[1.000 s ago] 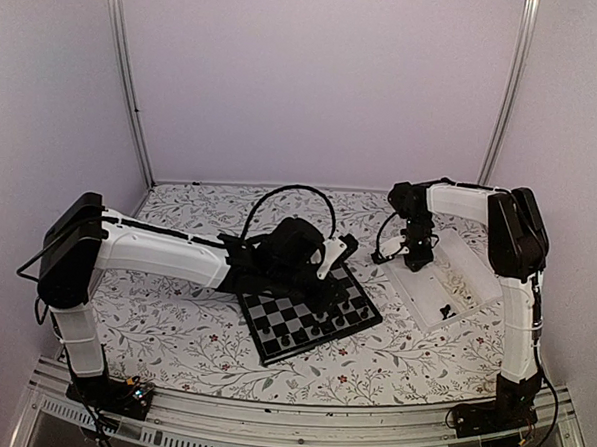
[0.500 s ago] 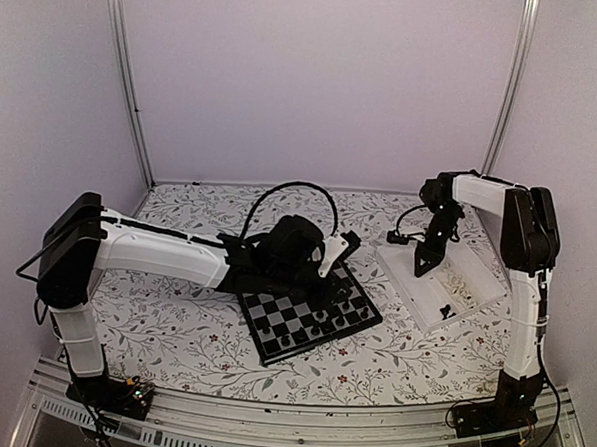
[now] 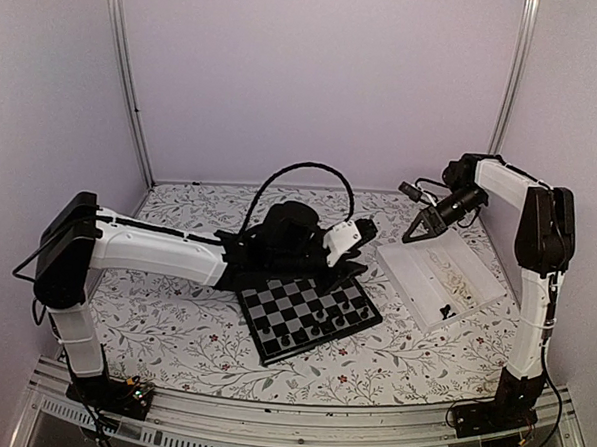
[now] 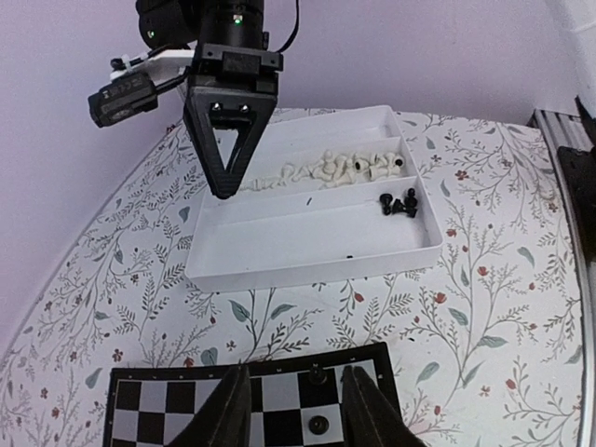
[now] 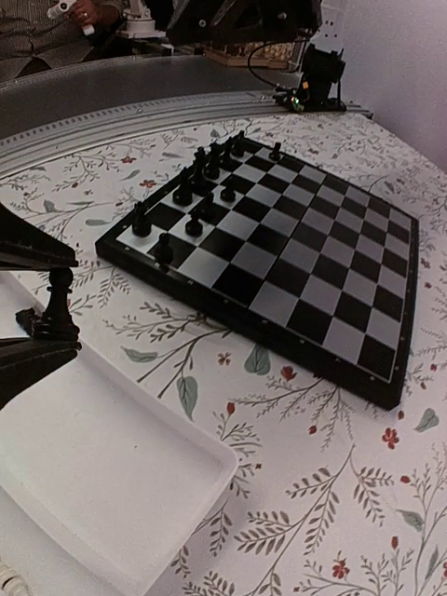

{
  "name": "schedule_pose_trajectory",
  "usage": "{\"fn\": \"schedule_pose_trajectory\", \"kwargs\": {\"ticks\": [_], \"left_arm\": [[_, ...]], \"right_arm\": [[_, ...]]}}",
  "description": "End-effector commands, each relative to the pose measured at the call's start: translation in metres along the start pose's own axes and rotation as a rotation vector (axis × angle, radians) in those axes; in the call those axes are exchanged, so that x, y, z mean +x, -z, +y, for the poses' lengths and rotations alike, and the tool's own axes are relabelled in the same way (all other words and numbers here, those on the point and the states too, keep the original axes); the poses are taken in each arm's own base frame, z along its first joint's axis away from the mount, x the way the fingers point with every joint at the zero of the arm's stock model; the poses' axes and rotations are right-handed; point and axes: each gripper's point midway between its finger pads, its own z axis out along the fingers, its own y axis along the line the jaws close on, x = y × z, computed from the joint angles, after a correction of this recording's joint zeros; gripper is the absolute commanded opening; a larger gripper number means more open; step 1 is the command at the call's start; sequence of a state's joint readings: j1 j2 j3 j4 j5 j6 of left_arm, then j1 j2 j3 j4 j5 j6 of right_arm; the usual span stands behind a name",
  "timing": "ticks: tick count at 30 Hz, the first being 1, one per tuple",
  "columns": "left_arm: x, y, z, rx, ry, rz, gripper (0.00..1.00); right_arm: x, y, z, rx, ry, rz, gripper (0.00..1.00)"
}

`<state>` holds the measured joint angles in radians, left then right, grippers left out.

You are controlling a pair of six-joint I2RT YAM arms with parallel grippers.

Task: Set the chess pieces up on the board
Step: Pick up the chess piece from the storage box, then place the chess piece on the chessboard.

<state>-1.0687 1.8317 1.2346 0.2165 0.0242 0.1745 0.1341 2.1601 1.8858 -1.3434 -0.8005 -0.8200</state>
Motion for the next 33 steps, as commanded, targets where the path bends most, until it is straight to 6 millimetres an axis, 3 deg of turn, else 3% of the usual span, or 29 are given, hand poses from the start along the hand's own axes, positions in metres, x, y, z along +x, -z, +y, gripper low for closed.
{"fn": "schedule_pose_trajectory", "kwargs": {"ticks": [1, 8, 13, 23, 33], "left_arm": [[-0.032, -0.021, 0.015, -0.058, -0.153, -0.099, 0.35], [-0.032, -0.067, 0.026, -0.086, -0.193, -0.075, 0.36], [-0.034, -0.087, 0.033, -0.096, -0.196, -0.077, 0.37], [-0.03, -0.103, 0.063, -0.143, -0.126, -0.066, 0.35], [-0.027, -0.111, 0.064, -0.125, -0.111, -0.07, 0.33]], "right_arm": [[-0.032, 0.014, 0.047, -0.186, -0.053, -0.177, 0.25], [-0.037, 0.012, 0.066, -0.257, -0.069, -0.207, 0.25], [-0.038, 0.009, 0.078, -0.269, -0.054, -0.2, 0.25], [-0.037, 0.005, 0.085, -0.28, -0.045, -0.188, 0.25], [-0.039, 0.003, 0.089, -0.296, -0.047, -0.19, 0.25]]}}
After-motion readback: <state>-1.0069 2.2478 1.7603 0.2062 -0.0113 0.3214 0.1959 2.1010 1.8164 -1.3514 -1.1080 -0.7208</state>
